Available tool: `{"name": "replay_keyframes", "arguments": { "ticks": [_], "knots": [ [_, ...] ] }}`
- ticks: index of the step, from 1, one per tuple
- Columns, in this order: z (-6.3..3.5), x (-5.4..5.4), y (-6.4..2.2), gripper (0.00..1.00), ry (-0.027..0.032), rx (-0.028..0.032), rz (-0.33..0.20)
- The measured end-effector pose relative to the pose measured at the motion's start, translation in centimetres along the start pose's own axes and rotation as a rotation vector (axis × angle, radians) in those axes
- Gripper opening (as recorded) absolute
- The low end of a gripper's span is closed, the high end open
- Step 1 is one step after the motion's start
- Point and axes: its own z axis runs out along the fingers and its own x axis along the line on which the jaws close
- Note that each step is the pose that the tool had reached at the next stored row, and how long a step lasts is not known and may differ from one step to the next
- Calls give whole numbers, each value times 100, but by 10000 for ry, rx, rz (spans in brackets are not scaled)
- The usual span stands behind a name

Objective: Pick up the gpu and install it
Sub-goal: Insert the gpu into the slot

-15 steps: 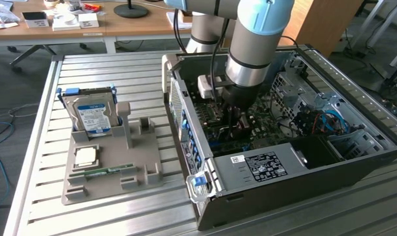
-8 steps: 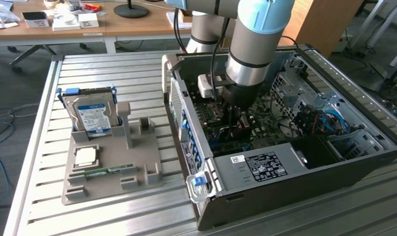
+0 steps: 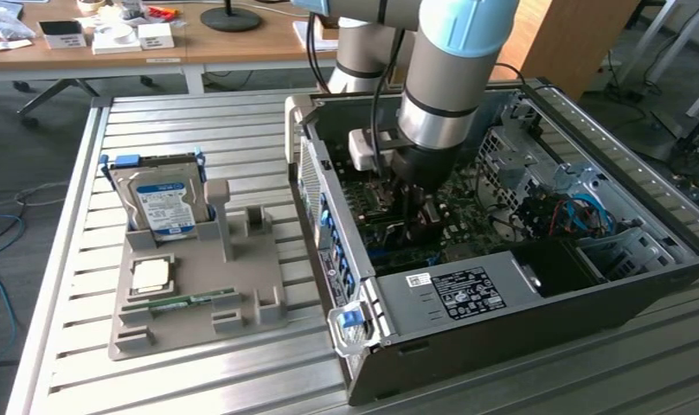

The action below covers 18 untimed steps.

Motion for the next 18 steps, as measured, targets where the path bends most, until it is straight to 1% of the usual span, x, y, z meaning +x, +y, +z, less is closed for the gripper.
{"name": "replay_keyframes", "arguments": {
  "ticks": [9,18],
  "knots": [
    [-112,-5,-4,58,-1,1,0],
    [-251,-12,-9,58,-1,1,0]
  ]
}}
